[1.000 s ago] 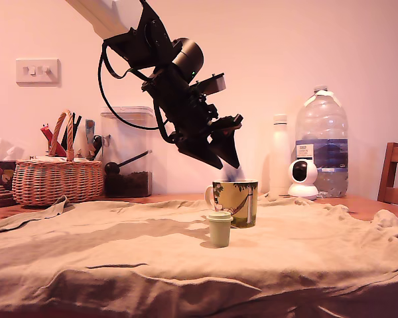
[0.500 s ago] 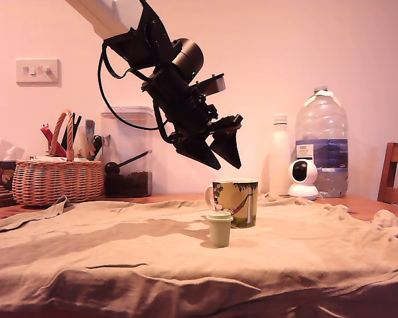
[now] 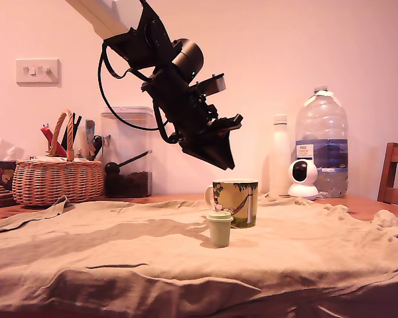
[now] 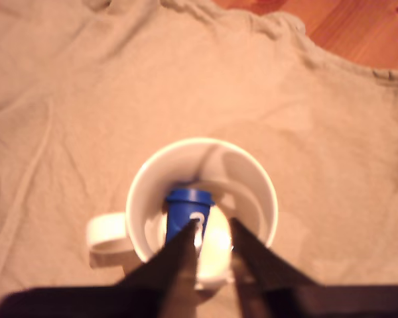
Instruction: Pick up the coffee capsules on the table and drop them inside the coffee cup
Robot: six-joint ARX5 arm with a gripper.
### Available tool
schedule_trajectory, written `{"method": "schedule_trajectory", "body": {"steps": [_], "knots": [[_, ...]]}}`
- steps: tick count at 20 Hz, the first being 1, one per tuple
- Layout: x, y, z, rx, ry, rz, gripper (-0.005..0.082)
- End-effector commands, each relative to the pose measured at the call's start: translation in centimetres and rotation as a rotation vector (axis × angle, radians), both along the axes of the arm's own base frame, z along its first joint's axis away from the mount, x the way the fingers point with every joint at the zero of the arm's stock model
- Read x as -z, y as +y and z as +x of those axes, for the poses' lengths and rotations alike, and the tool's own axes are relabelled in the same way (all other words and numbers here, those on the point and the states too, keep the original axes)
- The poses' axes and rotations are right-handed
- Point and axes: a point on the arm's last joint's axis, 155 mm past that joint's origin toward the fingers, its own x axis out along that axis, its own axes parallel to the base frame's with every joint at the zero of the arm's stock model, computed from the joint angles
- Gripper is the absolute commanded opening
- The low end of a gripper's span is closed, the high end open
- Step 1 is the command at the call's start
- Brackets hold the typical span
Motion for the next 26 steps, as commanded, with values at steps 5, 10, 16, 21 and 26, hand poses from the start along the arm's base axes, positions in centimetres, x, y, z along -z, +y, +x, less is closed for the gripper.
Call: {"method": "schedule_trajectory", "body": {"steps": [5,10,16,21,26], "knots": [[-3.8,0.6,-0.2,-0.006,-0.035,-0.028,-0.0021],[-7.8,1.3,-0.4,-0.012,-0.092,-0.063,-0.0021],[-10.3,1.7,-1.5,0.006,-0.128,-0.091,-0.0021],[-9.6,3.1,-2.7,-0.005,-0.158,-0.101,-0.0021],[-9.5,4.6,-4.7,-0.025,-0.199,-0.148,-0.0021]]}}
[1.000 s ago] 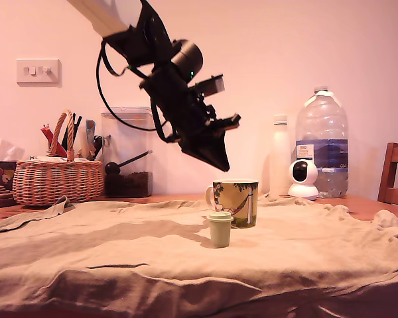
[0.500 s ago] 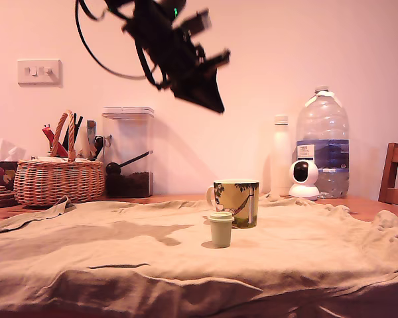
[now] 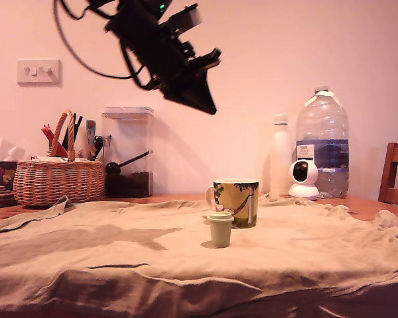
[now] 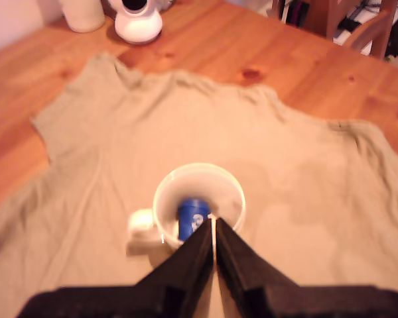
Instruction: Pick up the coffee capsules on the table and drop them inside the coffee cup
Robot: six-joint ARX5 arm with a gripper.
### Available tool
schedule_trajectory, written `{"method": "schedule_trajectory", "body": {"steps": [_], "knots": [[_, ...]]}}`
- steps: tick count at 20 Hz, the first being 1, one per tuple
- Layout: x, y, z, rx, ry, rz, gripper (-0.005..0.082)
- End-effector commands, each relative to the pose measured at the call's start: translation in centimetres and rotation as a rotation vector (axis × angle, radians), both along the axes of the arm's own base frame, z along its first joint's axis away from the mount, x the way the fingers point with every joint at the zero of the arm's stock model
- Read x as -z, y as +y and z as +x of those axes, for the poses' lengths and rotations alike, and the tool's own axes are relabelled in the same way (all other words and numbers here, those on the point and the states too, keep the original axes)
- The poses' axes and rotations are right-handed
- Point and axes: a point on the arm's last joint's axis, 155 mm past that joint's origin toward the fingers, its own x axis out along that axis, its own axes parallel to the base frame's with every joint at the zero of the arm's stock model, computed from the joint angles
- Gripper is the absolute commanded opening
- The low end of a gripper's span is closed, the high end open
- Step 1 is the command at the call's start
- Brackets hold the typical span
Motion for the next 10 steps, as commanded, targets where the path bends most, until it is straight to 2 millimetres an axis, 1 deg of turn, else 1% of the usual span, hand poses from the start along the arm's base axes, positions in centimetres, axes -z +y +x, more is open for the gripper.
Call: {"method": "schedule_trajectory", "body": {"steps": [1,4,10], "knots": [[-0.7,0.6,-0.7,-0.011,-0.025,-0.031,-0.0021],[0.2,1.2,-2.3,0.0,-0.033,-0.056,-0.0021],[2.9,2.4,-5.5,0.009,-0.034,-0.095,-0.0021]]}}
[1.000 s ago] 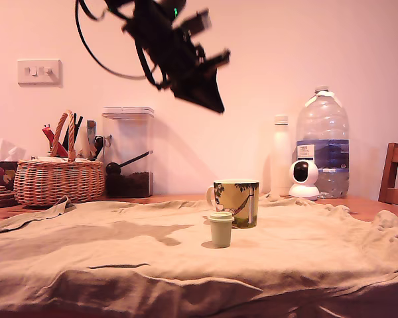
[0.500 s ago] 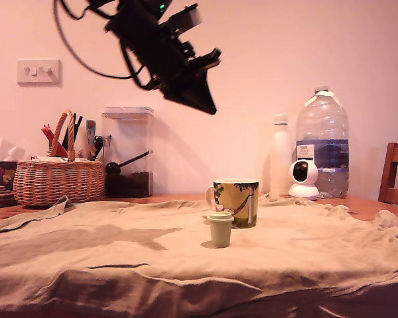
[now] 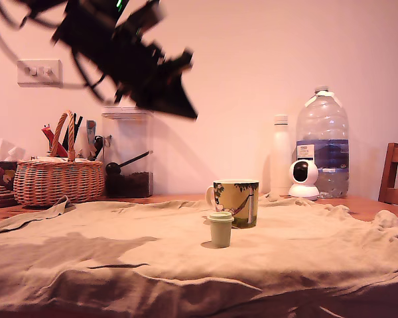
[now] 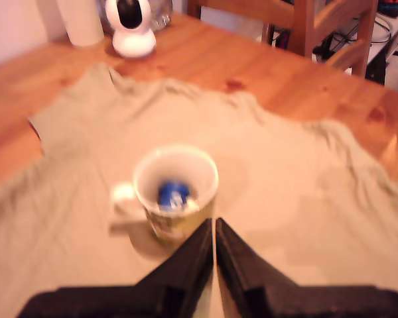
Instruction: Pick up the coffee capsules on the table and drop them inside the coffee cup
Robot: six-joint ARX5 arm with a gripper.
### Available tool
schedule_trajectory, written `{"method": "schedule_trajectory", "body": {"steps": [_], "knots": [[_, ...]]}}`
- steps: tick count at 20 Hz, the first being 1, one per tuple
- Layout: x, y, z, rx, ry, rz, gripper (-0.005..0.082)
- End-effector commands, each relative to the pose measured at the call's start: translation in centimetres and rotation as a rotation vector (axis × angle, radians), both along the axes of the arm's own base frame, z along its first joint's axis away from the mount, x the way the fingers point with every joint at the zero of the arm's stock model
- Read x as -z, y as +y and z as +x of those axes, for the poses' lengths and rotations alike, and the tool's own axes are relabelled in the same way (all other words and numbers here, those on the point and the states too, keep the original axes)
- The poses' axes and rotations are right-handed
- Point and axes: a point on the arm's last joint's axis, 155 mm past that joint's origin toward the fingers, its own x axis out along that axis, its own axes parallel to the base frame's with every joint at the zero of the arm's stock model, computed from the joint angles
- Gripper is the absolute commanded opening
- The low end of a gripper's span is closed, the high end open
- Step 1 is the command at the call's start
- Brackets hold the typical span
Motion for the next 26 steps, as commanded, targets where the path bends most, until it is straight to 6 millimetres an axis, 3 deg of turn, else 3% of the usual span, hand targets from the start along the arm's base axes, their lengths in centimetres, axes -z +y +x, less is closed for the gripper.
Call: {"method": "schedule_trajectory", "body": {"steps": [1,13,16,22,23,24,26], "knots": [[0.4,0.4,-1.3,-0.001,0.0,-0.025,-0.0021],[5.8,1.6,-8.0,0.015,-0.013,-0.155,-0.0021],[6.8,2.5,-8.6,-0.01,-0.022,-0.167,-0.0021],[7.5,2.1,-9.6,0.01,-0.005,-0.154,-0.0018],[7.7,2.1,-9.7,0.009,0.001,-0.149,0.0029],[7.8,2.1,-9.7,0.009,0.004,-0.148,0.0148],[7.9,2.2,-9.7,0.012,-0.004,-0.139,0.0512]]}}
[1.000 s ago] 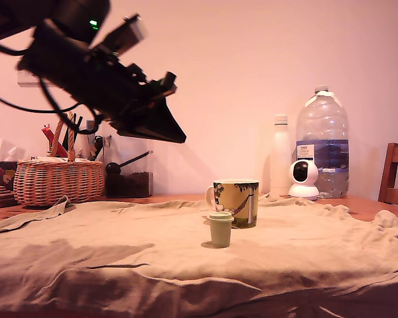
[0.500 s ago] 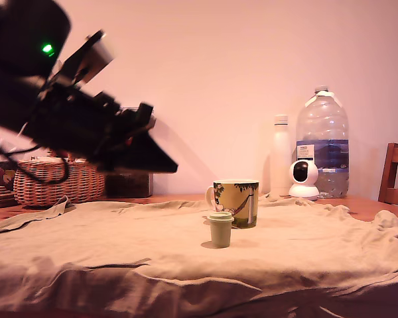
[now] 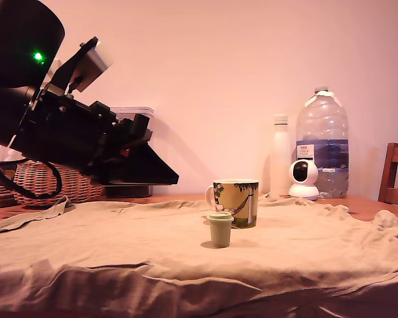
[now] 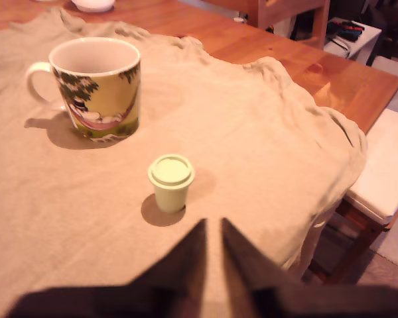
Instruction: Pick up the coffee capsules on the table and drop them inside the coffee cup
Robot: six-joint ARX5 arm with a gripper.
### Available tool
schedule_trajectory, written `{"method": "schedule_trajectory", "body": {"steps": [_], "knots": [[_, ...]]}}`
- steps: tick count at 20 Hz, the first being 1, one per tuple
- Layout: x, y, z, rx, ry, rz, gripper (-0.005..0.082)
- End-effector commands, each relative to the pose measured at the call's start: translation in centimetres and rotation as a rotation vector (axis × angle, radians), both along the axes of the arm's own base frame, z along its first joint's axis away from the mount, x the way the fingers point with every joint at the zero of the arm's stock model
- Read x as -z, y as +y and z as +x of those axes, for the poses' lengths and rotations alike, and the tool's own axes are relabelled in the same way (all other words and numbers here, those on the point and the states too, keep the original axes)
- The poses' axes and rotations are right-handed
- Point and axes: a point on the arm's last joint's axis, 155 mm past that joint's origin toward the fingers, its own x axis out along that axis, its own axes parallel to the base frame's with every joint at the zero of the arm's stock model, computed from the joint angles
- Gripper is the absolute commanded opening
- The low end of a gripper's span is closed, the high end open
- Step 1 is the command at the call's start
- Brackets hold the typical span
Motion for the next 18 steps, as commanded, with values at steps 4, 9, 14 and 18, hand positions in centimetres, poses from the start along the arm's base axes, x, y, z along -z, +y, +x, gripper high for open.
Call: {"method": "schedule_trajectory", "body": {"steps": [4,9,14,18], "knots": [[1.4,-0.1,0.0,0.016,-0.022,0.032,0.0697],[2.9,-1.0,0.5,0.02,-0.044,0.017,0.0697],[3.5,-1.7,0.6,0.02,-0.064,0.01,0.0697],[3.5,-1.7,1.5,-0.015,-0.083,0.013,0.0697]]}}
